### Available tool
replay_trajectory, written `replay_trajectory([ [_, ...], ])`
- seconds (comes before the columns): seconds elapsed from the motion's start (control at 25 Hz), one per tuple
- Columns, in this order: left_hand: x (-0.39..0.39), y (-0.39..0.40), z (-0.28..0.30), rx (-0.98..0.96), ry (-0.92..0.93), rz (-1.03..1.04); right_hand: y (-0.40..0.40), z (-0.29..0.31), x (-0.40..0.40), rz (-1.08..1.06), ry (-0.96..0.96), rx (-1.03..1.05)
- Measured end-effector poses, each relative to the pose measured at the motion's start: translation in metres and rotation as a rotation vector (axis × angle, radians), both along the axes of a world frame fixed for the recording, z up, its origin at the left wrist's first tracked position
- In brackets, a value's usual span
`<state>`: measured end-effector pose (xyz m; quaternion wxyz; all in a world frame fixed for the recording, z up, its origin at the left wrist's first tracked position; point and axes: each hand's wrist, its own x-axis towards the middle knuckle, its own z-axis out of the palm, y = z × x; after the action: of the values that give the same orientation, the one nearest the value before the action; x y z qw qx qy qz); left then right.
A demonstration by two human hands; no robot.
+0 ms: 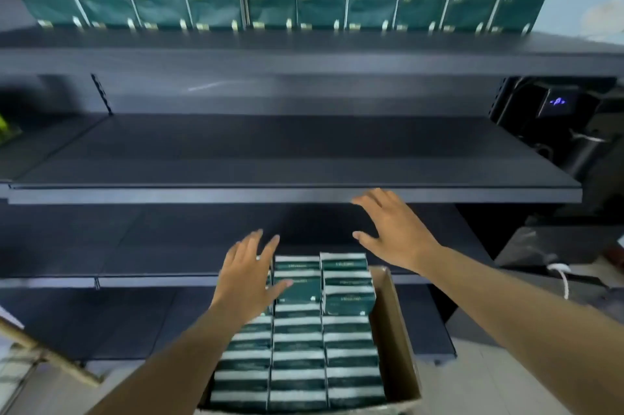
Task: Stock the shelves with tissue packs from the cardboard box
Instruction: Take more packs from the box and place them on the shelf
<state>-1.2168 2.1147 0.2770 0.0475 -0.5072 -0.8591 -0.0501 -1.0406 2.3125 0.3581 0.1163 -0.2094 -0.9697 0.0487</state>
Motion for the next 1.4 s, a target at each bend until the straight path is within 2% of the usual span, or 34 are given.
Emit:
replay_trajectory([
  [0.28, 0.048, -0.013, -0.161, -0.399, -0.320, 0.007, 0.001, -0.169, 0.021, -0.049, -0.224, -0.275],
  [0.44, 0.055, -0.006, -0.214, -0.479, -0.319, 0.008, 0.014, -0.218, 0.021, -0.061, -0.232, -0.342],
  [0.76, 0.057, -0.004, -0.241, -0.482, -0.225, 0.023, 0.030, -0.248, 0.016, -0.047, -0.096, -0.078],
  [0.88, 0.055, -0.001, -0.228, -0.449, -0.217, 0.007, 0.025, -0.241, 0.016, -0.068, -0.074, -0.179],
  [1.08, 0.058, 0.011, -0.166, -0.115, -0.201, -0.067, 0.017, -0.189, 0.026, -0.063, -0.002, -0.324],
  [1.2, 0.059, 0.024, -0.109, -0.006, -0.149, -0.041, 0.010, -0.129, 0.031, -0.042, 0.068, -0.354],
  [1.4, 0.051, 0.042, 0.020, 0.180, 0.058, -0.027, -0.002, 0.006, 0.042, 0.023, 0.175, -0.318],
])
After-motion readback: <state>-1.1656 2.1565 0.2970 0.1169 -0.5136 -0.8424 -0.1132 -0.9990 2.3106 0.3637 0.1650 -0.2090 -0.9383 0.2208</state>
